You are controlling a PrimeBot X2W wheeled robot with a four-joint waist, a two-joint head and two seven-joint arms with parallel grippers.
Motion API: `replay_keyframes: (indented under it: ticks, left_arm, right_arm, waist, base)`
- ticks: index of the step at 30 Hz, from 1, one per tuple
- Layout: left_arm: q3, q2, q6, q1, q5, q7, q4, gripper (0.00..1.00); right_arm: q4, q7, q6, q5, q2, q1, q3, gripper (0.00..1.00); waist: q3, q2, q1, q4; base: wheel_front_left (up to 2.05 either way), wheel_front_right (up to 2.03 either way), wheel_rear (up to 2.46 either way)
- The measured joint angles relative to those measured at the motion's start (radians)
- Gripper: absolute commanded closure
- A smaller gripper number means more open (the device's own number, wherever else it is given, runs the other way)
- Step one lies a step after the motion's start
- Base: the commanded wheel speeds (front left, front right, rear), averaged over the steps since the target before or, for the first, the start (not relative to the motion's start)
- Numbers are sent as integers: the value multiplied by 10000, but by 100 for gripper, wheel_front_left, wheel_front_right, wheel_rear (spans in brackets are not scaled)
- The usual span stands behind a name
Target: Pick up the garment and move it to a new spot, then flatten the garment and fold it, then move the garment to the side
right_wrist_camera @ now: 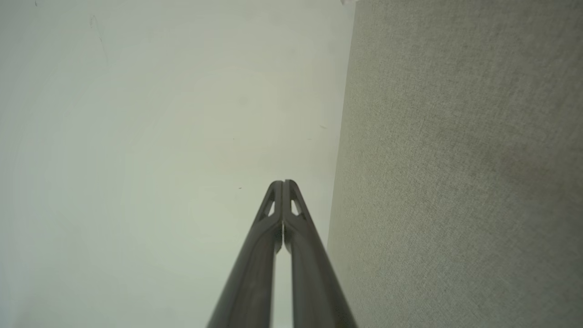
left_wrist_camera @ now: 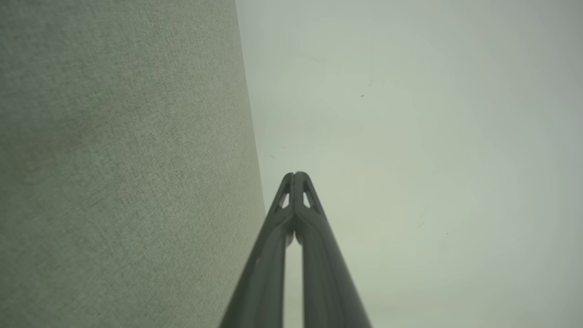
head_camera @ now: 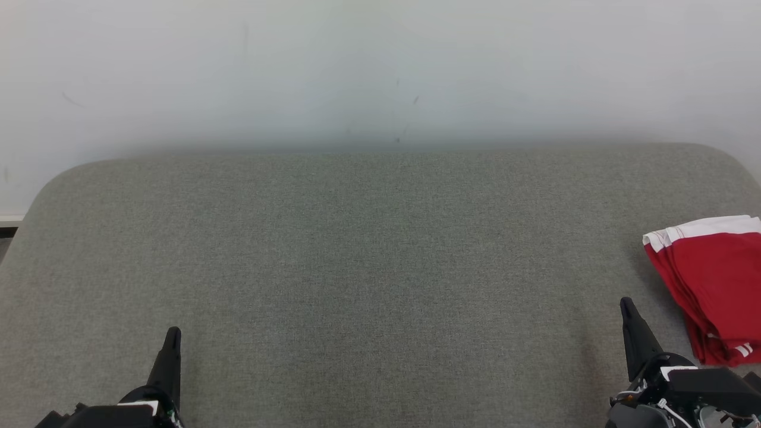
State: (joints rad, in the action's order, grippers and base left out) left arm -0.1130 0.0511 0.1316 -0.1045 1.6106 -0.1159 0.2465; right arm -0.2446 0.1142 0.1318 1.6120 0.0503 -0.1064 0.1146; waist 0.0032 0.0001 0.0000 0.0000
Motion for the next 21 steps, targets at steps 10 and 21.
replay_keyframes:
  ticks: [10, 21]
  left_arm:
    - [-2, 0, 0, -2, 0, 0, -2, 100]
    - [0, 0, 0, -3, 0, 0, -2, 100]
  right_arm:
    - [-2, 0, 0, 0, -2, 0, 2, 100]
    - [-2, 0, 0, 0, -2, -1, 2, 100]
  waist:
    - [0, 0, 0, 0]
    - [-1, 0, 0, 0]
  base:
    - [0, 0, 0]
    - [0, 0, 0]
